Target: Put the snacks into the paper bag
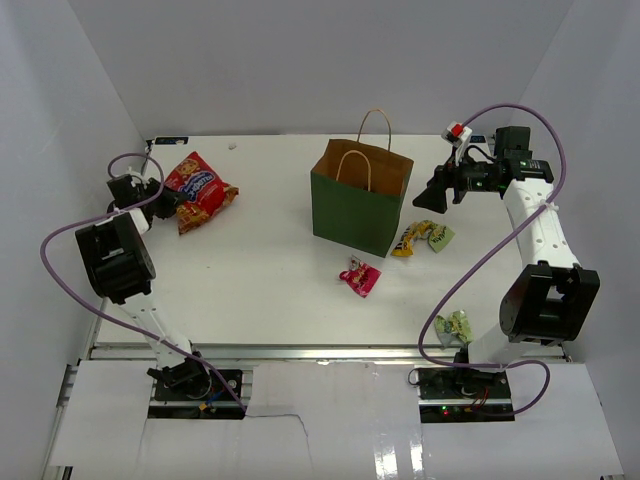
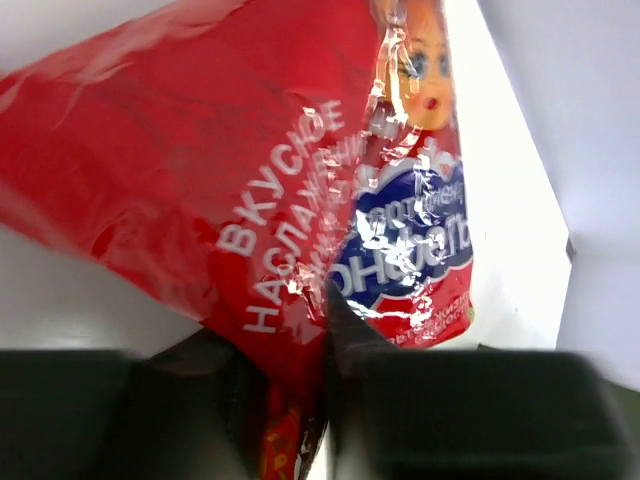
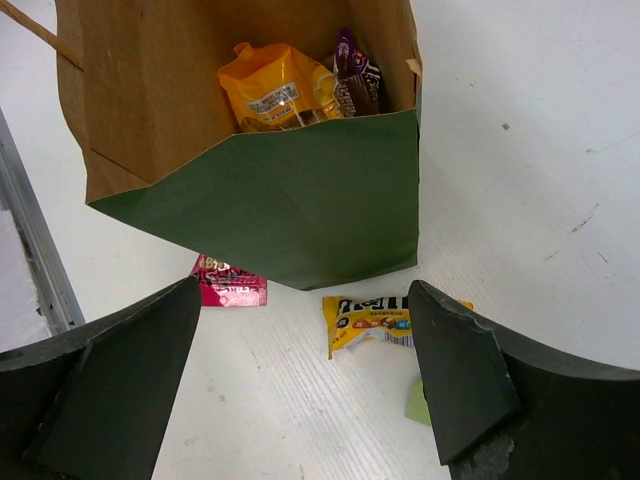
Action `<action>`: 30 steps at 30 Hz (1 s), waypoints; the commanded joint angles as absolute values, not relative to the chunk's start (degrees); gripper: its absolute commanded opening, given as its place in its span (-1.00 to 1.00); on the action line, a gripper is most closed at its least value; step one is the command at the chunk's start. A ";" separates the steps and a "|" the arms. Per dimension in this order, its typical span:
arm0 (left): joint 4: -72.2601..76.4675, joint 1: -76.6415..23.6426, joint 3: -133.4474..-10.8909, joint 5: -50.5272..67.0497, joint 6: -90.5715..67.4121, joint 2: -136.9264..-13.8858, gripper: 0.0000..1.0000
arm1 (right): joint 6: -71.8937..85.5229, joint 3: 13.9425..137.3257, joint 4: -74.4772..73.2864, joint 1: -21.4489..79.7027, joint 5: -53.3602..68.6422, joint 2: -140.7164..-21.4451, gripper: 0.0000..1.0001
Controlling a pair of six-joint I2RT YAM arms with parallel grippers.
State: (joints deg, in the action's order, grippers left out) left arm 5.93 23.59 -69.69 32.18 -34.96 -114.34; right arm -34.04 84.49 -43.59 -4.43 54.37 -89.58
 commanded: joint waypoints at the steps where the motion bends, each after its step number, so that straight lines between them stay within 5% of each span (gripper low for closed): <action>1: 9.67 24.26 -69.78 34.89 -36.38 -114.00 -0.47 | -35.07 84.99 -44.74 -4.66 55.63 -89.56 0.79; 8: 10.64 24.17 -72.24 36.39 -35.78 -107.50 -1.00 | -35.42 83.32 -44.82 -4.66 56.07 -88.95 0.79; 30: -11.33 1.08 -93.60 19.35 2.94 -86.31 -1.00 | -36.83 84.46 -44.82 -4.57 58.27 -88.24 0.79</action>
State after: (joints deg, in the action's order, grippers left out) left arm -12.62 4.73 -88.68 22.96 -9.06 -92.23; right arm -35.86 83.42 -44.03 -4.45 56.36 -89.58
